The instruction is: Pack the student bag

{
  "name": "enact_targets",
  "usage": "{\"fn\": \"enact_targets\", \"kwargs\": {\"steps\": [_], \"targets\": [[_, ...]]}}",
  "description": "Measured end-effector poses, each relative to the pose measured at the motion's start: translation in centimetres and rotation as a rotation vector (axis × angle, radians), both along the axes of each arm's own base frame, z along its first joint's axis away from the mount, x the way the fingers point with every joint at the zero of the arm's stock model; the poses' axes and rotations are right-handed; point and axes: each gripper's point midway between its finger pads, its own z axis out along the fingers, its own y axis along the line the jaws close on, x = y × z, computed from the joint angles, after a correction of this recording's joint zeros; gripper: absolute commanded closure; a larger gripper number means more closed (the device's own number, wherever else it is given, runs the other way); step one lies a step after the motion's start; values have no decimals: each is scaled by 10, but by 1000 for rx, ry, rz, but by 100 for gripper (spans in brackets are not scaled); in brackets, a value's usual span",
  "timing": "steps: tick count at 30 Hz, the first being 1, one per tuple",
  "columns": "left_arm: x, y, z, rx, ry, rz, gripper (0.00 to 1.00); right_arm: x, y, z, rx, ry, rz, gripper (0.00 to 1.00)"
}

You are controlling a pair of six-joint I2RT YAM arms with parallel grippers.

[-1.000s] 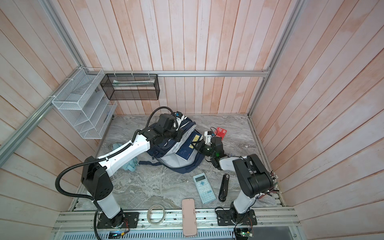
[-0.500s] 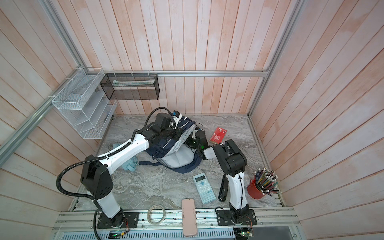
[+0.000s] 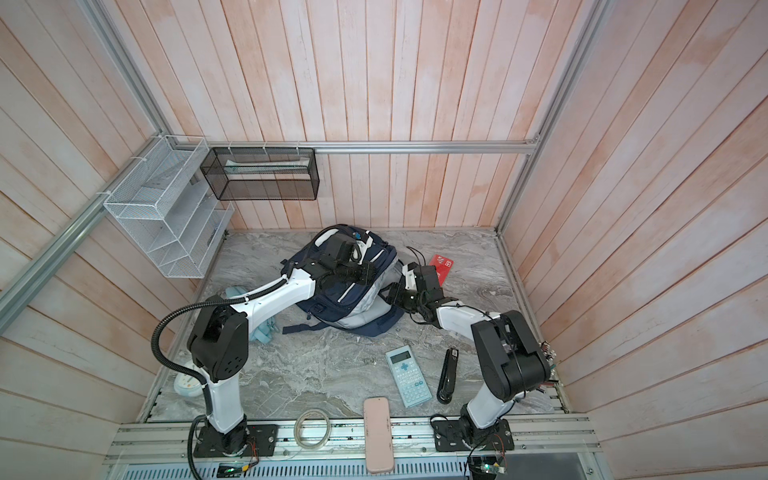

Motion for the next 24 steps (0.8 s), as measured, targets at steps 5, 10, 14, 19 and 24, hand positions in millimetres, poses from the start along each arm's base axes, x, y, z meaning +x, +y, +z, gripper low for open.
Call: {"fn": "enact_targets", "kwargs": {"steps": [5, 10, 14, 19, 24], "targets": [[-4, -7, -16, -36, 57, -8, 69, -49, -5, 5, -122, -76, 45, 39], [-7, -6, -27, -62, 92, 3, 43, -78, 0, 32, -170, -237, 76, 28], [-19, 8, -30, -79, 119, 30, 22, -92, 2, 38, -196, -295, 78, 2], [-44, 63, -8, -210, 140, 134, 0, -107, 23, 37, -213, -335, 134, 2], [-47, 151, 2, -347, 123, 348, 0, -125, 55, 17, -245, -335, 213, 2]]}}
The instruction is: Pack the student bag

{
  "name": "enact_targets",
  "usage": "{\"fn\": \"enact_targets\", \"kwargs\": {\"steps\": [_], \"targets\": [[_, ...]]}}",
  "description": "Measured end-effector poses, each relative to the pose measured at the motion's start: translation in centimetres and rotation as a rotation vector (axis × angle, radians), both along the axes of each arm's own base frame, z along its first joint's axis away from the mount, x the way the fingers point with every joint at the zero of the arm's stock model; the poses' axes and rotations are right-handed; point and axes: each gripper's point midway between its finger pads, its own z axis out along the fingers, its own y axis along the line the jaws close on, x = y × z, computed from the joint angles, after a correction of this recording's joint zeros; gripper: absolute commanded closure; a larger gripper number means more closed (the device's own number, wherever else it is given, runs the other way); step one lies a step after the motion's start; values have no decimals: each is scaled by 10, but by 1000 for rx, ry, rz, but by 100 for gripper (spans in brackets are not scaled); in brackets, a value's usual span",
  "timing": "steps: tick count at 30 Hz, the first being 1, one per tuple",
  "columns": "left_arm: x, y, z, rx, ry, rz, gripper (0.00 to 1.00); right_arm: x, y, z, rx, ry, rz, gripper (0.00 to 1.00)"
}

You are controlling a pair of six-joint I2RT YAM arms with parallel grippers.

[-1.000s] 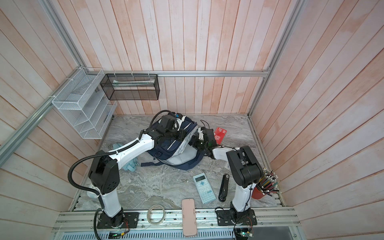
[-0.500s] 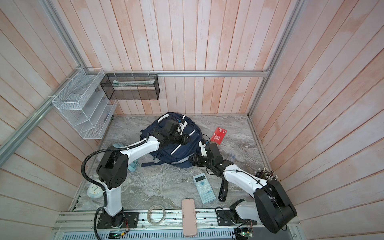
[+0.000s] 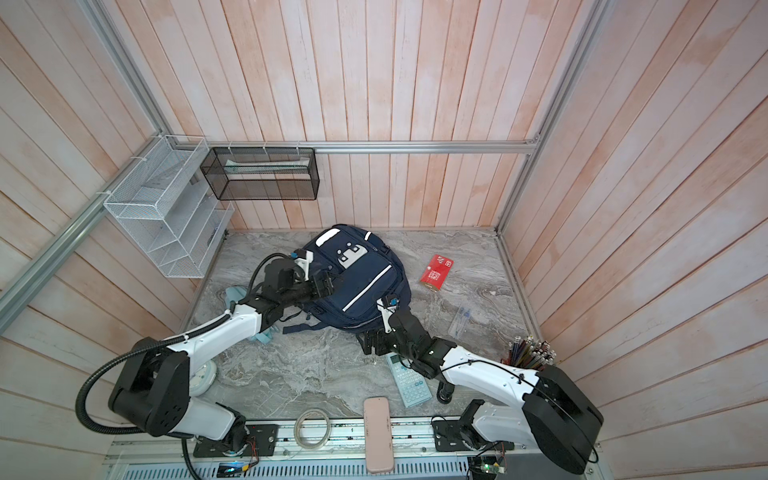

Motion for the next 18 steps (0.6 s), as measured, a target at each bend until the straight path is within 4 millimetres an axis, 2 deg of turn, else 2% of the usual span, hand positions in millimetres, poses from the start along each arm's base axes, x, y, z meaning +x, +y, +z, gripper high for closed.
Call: {"fn": "enact_targets", "kwargs": {"steps": [2, 7, 10, 12, 14, 16, 17, 18], "targets": [[-1, 22, -10, -9, 21, 66, 1, -3, 14, -9, -17, 16, 20, 2], [-11, 56, -52, -42, 106, 179, 11, 2, 41, -25, -24, 51, 33, 3], [-17, 74, -76, -54, 153, 257, 13, 5, 45, -36, -29, 70, 22, 3], [-17, 77, -87, -59, 173, 282, 15, 5, 44, -40, -38, 78, 16, 3], [-12, 77, -93, -61, 177, 290, 23, 6, 44, -42, -41, 80, 8, 4], [-5, 76, -100, -60, 182, 293, 36, 8, 43, -42, -39, 81, 2, 4], [-1, 75, -105, -59, 189, 293, 43, 8, 42, -42, -39, 81, -1, 4], [2, 74, -108, -57, 193, 293, 54, 10, 41, -42, -40, 81, -5, 4]]}}
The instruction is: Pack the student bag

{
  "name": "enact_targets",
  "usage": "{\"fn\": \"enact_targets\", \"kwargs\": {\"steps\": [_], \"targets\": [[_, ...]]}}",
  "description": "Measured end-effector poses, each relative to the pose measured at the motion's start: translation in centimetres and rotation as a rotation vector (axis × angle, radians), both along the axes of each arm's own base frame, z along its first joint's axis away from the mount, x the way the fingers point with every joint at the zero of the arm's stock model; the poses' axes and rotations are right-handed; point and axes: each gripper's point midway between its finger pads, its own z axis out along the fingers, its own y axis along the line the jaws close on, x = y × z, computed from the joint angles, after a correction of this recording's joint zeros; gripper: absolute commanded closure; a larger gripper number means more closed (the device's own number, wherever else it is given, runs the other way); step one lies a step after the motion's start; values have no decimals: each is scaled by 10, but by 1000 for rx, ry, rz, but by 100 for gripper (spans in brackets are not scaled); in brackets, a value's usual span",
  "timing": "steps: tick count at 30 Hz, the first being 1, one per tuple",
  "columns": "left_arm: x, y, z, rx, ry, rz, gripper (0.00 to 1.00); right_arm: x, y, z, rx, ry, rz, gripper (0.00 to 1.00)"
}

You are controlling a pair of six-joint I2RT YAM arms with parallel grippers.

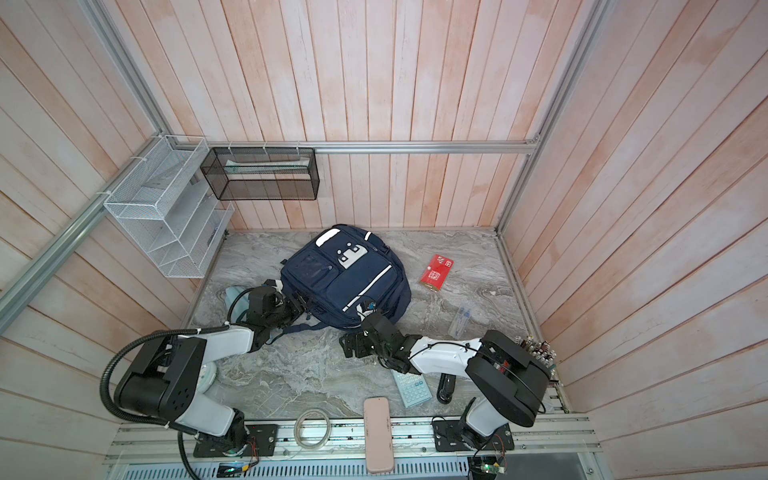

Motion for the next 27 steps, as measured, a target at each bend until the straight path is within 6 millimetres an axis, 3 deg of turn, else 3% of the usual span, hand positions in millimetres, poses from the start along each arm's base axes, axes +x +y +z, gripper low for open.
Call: {"fn": "enact_targets", "kwargs": {"steps": [3, 4, 9, 16, 19, 25, 27], "targets": [[7, -2, -8, -4, 15, -1, 98, 6, -4, 0, -2, -6, -22, 4], [7, -3, -9, -3, 16, -3, 100, 9, -7, 0, -2, -9, -33, 4], [0, -19, -2, -8, 8, -46, 100, 27, -29, -6, -11, -10, -96, 4], [-21, -44, 34, -119, -54, -77, 100, 49, -45, -15, -29, -34, -101, 5], [-28, -49, 37, -159, -49, -69, 100, 36, -32, -13, -50, -75, -81, 11], [-37, -62, 38, -199, -28, -75, 100, -18, 14, -5, -35, -134, 40, 22], [-40, -68, 40, -212, -30, -88, 100, -21, 25, -1, -15, -145, 56, 23]]}}
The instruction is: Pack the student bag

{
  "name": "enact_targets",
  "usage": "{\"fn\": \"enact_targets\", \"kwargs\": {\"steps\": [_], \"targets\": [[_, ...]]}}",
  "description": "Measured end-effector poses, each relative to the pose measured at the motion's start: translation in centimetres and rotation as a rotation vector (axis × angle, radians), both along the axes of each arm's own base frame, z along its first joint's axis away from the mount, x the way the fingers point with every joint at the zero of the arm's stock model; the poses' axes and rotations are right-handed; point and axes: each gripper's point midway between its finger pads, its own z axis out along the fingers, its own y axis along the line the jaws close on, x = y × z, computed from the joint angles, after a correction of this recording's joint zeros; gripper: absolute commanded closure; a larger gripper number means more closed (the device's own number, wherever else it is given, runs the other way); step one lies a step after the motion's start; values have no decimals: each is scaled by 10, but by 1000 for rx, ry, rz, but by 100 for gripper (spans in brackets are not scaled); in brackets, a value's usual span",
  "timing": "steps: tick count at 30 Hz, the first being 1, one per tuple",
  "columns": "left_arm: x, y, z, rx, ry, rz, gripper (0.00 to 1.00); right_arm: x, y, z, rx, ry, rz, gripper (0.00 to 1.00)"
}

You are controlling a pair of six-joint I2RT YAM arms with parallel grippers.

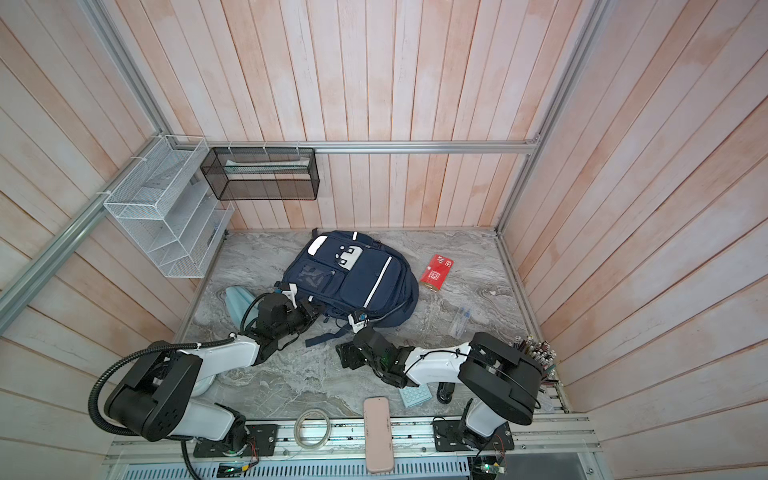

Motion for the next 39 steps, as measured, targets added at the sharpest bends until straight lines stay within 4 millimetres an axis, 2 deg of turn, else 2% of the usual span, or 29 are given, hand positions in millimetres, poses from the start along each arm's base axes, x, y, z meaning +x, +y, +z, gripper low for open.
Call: {"fn": "enact_targets", "kwargs": {"steps": [4, 10, 13, 18, 23, 29, 39], "targets": [[-5, -8, 3, -14, -3, -14, 100, 20, 22, 3, 10, -37, -25, 26], [-15, -10, 4, -25, -8, -20, 100, 60, 49, 14, -20, -149, -110, 41], [-17, -6, 3, -24, -12, -7, 100, 67, 54, 11, -53, -178, -119, 58], [-18, -5, 5, -25, -20, -4, 100, 72, 48, 10, -82, -204, -125, 100], [-19, -5, 4, -29, -16, -20, 100, 67, 46, 10, -83, -205, -91, 100], [-20, -2, 2, -31, -5, -57, 100, 49, 33, 17, -56, -173, -39, 100], [-17, 11, -5, -4, 18, -48, 100, 29, -23, 5, -94, -87, -42, 100]]}}
